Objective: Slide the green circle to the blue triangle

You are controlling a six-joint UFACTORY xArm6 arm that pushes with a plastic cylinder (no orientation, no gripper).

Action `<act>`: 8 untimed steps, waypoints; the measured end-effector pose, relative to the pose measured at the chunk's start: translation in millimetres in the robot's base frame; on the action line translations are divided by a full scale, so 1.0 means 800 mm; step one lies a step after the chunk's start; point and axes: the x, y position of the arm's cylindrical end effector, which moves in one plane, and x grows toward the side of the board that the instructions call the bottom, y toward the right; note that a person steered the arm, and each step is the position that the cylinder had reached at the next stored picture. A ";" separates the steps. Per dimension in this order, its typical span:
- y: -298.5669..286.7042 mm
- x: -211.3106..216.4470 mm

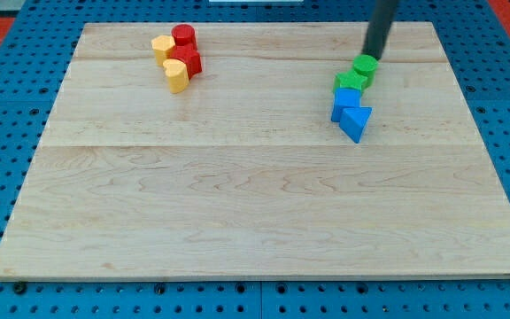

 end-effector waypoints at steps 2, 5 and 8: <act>-0.037 0.063; 0.014 0.055; 0.109 0.105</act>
